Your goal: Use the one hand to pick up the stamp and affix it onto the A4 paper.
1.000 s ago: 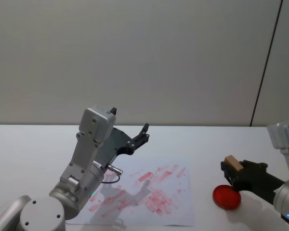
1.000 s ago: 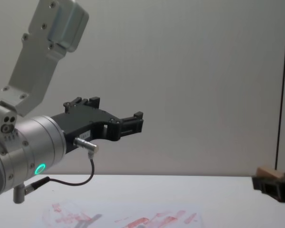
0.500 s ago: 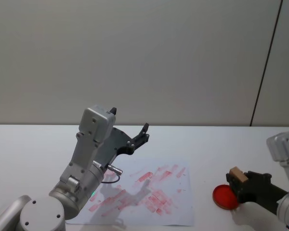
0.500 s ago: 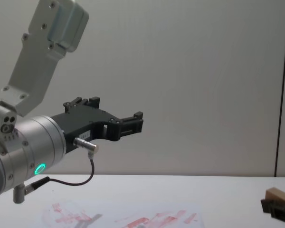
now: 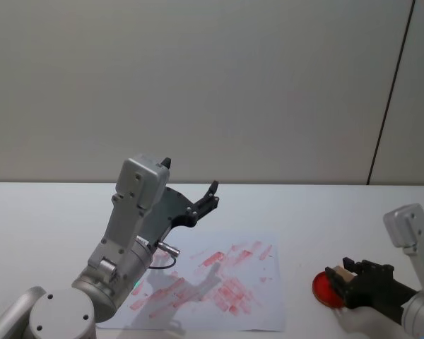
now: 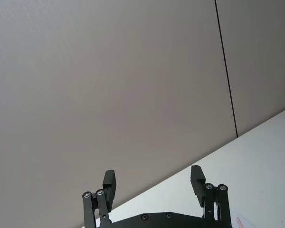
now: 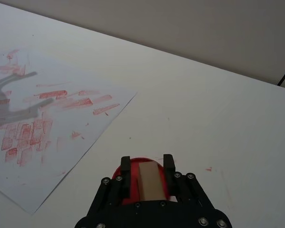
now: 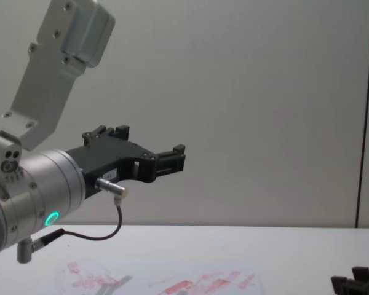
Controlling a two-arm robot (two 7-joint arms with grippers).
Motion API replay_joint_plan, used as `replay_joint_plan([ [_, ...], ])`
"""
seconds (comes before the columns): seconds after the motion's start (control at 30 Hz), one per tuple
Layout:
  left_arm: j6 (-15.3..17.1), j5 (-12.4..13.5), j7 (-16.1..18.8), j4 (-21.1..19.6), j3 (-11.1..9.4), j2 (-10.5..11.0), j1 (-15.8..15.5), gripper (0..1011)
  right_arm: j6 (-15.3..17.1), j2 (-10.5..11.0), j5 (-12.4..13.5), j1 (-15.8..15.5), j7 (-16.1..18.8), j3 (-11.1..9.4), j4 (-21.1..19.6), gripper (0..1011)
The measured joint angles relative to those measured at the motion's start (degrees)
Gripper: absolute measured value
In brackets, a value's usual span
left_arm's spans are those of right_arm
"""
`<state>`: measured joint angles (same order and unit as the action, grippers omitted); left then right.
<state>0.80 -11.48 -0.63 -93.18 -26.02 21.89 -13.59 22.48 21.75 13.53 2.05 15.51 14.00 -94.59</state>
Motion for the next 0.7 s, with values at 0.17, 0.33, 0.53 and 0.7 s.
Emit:
replay_joint_plan([
  [0.17,0.0,0.0,0.0,0.0,0.0,0.0,0.0,1002,0.0,-0.1,-0.2,0.0,0.1,0.1,0.2,533],
  [0.33,0.0,0.0,0.0,0.0,0.0,0.0,0.0,1003,-0.1,-0.1,-0.3,0.0,0.1,0.2,0.4,673],
  [0.53,0.0,0.0,0.0,0.0,0.0,0.0,0.0,1003,-0.1,-0.2,-0.4,-0.1,0.2,0.3,0.5,862],
  [0.7,0.0,0.0,0.0,0.0,0.0,0.0,0.0,1002,-0.1,-0.2,-0.5,-0.1,0.2,0.3,0.6,983],
])
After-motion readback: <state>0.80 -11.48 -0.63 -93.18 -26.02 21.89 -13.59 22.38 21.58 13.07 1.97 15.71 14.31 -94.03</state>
